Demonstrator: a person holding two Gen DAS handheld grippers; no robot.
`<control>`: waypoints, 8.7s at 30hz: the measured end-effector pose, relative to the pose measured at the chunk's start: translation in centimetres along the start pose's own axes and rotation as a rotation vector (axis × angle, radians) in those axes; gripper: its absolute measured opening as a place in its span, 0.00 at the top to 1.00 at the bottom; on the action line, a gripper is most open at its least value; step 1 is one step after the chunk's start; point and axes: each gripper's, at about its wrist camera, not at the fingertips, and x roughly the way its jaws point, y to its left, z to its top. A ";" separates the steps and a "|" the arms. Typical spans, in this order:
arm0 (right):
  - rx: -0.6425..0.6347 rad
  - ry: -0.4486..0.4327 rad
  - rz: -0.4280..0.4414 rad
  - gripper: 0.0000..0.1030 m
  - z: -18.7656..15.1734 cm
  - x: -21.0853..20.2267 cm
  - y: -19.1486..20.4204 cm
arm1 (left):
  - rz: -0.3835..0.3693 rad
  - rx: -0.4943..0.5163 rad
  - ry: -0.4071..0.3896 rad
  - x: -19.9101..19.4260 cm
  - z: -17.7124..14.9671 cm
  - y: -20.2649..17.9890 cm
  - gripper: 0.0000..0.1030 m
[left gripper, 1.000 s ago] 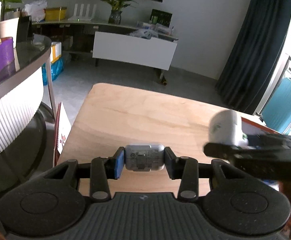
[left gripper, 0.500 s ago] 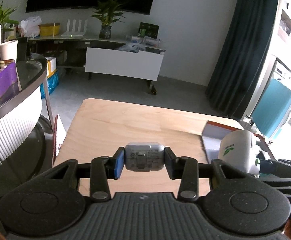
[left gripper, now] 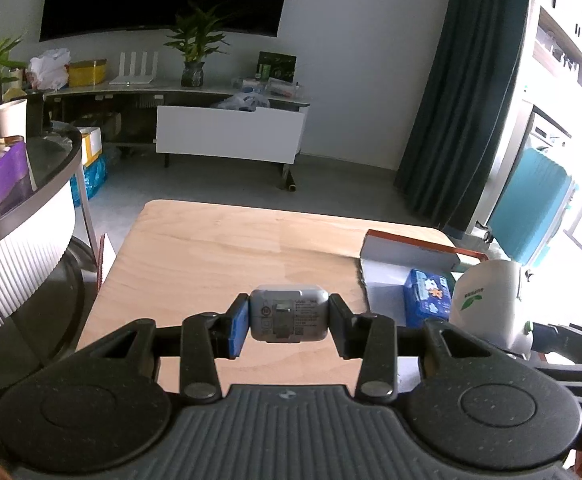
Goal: Organize rigid objects
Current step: 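Carry the white charger cube and plug-in freshener over the tray, then lower the white charger cube into the tray and open the left tool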
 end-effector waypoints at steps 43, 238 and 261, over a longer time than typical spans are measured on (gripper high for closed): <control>0.092 -0.141 -0.129 0.23 -2.4 -8.7 -5.6 | -0.143 0.133 -0.020 -1.9 -2.5 -8.7 0.59; 0.188 -0.028 -0.242 0.23 2.2 1.3 -12.6 | -0.207 0.160 0.161 12.7 2.7 -12.2 0.59; 0.179 -0.007 -0.219 0.23 2.2 1.6 -12.5 | -0.206 0.143 0.164 13.9 3.6 -11.9 0.59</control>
